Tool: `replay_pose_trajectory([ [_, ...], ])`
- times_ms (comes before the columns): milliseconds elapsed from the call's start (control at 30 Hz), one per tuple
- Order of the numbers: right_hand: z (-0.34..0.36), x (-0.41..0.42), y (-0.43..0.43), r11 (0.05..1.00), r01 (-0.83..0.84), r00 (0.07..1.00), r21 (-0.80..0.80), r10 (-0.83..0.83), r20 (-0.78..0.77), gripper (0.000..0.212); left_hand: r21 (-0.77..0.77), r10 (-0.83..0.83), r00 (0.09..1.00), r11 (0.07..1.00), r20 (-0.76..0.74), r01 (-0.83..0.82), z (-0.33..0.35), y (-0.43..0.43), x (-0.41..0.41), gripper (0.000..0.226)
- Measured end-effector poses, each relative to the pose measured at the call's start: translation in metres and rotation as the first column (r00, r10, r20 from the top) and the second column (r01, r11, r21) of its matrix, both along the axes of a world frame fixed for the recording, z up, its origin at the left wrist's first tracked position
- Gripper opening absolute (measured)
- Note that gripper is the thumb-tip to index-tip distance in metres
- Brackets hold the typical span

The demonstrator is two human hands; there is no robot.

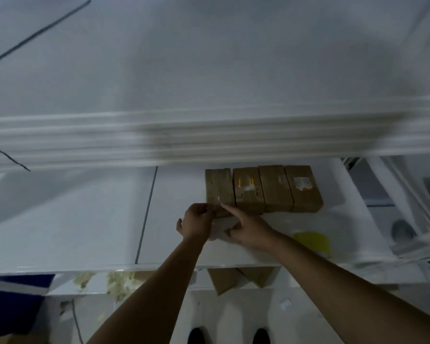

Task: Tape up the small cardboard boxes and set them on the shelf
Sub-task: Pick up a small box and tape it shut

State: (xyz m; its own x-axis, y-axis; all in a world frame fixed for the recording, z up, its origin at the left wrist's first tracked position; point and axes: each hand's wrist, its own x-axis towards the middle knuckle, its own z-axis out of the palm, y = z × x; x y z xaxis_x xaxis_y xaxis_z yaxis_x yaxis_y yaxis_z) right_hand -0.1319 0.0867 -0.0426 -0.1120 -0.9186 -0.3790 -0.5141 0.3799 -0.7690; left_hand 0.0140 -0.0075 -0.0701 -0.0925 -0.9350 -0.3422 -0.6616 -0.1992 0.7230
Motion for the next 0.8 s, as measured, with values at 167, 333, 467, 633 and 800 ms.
replay_pose_trajectory([
  [167,-0.007,0.014,0.001,0.995,0.014,0.999,-0.096,-0.01,0.036,0.099,0.039,0.055,0.988,0.998,-0.147,-0.05,0.0,-0.009,0.006,0.019],
  [333,-0.012,0.019,0.0,0.982,0.156,0.961,-0.109,-0.126,0.246,0.091,0.252,0.191,0.872,0.964,-0.45,-0.081,0.01,-0.026,0.019,0.038],
  [467,0.004,0.028,-0.01,0.826,0.47,0.882,-0.312,-0.426,0.201,0.07,0.276,0.173,0.799,0.961,-0.576,-0.009,0.029,-0.029,0.052,0.052],
  [633,0.032,0.041,-0.037,0.833,0.553,0.724,-0.019,-0.47,0.504,0.067,0.254,0.092,0.776,0.963,-0.624,0.089,0.041,-0.011,0.093,0.055],
  [800,0.024,0.061,-0.04,0.899,0.428,0.815,-0.092,-0.34,0.468,0.057,0.209,-0.025,0.786,0.958,-0.618,0.195,0.049,-0.017,0.113,0.074],
])
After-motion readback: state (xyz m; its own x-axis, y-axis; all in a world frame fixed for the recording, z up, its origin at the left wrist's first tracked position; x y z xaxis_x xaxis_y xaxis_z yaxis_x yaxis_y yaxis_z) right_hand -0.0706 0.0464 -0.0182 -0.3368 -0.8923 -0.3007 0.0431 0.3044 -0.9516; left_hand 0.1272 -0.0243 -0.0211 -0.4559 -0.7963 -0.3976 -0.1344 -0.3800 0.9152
